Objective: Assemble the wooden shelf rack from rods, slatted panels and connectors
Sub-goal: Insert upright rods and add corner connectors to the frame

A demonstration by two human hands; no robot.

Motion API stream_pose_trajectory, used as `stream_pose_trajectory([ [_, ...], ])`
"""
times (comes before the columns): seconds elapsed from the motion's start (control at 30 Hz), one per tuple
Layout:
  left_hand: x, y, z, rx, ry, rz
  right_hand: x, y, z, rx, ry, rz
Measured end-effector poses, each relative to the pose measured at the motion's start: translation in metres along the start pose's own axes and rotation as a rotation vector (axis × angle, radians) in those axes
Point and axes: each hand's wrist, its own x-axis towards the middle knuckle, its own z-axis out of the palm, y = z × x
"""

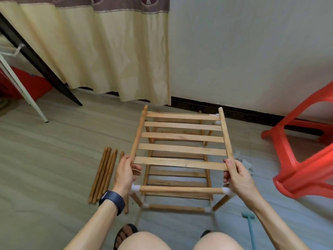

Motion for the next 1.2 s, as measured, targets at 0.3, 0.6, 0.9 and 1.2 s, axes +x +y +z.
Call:
stream_pose_trajectory([
  [0.3,-0.006,0.002,-0.005,-0.088,-0.125,-0.113,0.007,0.007,0.006,0.223,0.088,0.158],
  [0.6,-0.006,-0.008,-0.002,-0.175,-0.099,-0.100,0.003,0.012,0.006,0.177,0.080,0.167],
  [0.9,-0.007,-0.010,-0.002,-0.293,-0.036,-0.177,0.009,0.010,0.007,0.405,0.099,0.345],
  [1.2,-0.005,-0.010,-0.004,-0.168,-0.086,-0.118,0.008,0.016,0.012,0.391,0.225,0.339],
])
